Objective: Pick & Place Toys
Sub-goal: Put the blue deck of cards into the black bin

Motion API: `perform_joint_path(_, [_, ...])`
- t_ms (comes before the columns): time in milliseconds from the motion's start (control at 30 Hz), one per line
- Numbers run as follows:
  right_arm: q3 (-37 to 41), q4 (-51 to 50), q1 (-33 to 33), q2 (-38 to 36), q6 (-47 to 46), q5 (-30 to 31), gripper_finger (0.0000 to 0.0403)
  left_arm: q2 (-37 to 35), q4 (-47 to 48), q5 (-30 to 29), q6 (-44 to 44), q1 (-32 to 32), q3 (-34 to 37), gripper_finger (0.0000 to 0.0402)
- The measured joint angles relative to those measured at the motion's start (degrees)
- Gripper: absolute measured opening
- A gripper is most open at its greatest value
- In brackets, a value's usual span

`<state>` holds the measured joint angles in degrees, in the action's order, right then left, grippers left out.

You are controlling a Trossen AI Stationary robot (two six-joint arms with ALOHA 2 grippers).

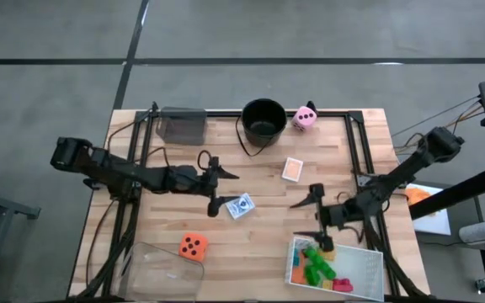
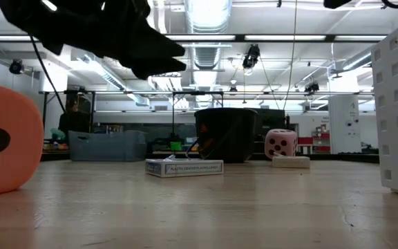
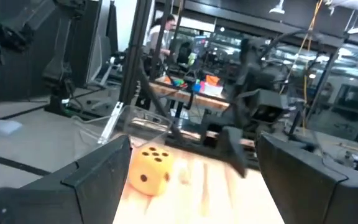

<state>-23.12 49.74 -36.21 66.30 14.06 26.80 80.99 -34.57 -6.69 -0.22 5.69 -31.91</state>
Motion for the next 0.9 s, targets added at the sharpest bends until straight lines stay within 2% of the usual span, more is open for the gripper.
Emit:
perform_joint_path(233, [2.0,-12.6,0.8,-13.0,1.0,1.8,0.0338,-2.8,19.3,-1.6,-6.3,-0.2,-4.2,0.0317])
perform_joint_path(400, [2.0,-18.7,0.8,-17.6,1.1,5.0,0.0338,1.6,20.5,-3.8,-7.5,-0.2,-6.4,0.0317])
perform_joint_path(533, [2.7,-18.9,0.8,-17.9,0.4,6.0,0.0338,5.4,21.2,-3.9,-7.7,-0.2,-8.6,0.0317])
perform_joint_path(667, [2.9,-19.4,0.9,-16.3,-0.2,9.5,0.0338,8.1,23.7,-3.9,-7.9,-0.3,-11.1,0.0317])
perform_joint_path(900, [2.9,-19.0,1.5,-13.8,-0.9,10.5,0.0338,12.8,36.2,-3.9,-11.7,-0.4,-18.2,0.0317])
